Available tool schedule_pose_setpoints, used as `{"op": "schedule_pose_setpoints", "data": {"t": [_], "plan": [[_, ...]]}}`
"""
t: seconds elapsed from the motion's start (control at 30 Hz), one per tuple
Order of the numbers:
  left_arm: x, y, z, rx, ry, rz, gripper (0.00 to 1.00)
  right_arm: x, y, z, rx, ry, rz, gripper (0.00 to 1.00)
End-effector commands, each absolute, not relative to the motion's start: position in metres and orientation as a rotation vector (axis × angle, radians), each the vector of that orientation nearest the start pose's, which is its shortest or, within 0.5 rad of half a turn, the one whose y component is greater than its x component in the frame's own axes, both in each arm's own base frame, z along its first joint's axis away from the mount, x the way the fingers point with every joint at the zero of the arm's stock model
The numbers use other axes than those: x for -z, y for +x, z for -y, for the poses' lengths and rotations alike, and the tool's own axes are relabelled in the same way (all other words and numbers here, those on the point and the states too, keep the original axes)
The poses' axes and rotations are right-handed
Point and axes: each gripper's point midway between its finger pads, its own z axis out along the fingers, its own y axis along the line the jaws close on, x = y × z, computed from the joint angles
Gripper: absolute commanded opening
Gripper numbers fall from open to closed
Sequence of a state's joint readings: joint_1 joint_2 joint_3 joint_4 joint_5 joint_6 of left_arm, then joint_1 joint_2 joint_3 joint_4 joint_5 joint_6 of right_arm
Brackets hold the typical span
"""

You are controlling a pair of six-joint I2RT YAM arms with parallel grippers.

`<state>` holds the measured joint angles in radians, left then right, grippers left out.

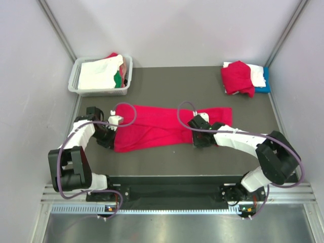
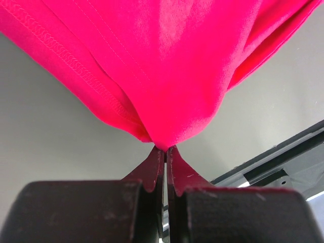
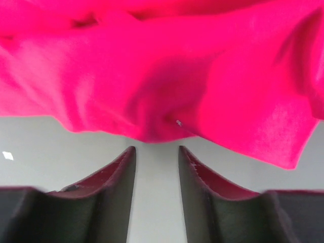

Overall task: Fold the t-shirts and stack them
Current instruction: Fold the tshirt

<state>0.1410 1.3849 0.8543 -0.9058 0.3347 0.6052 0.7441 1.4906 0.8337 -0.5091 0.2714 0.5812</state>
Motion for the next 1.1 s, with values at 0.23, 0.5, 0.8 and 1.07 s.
{"op": "schedule_pose_setpoints", "data": {"t": [0.23,0.5,0.8,1.07], "plan": [[-0.057,0.217,0.004,0.356,0.723,-2.731,0.0,-0.042,0.251,-0.183,0.005,-0.151,-2.576,0.05],[-0.054,0.215,0.007,0.388,0.72,-2.737,0.0,-0.057,0.254,-0.177,0.037,-0.151,-2.549,0.48],[-0.054,0.213,0.007,0.387,0.722,-2.736,0.0,-0.045,0.264,-0.18,0.062,-0.152,-2.555,0.39],[-0.053,0.212,0.004,0.374,0.722,-2.738,0.0,-0.031,0.273,-0.183,0.063,-0.154,-2.566,0.06]]}}
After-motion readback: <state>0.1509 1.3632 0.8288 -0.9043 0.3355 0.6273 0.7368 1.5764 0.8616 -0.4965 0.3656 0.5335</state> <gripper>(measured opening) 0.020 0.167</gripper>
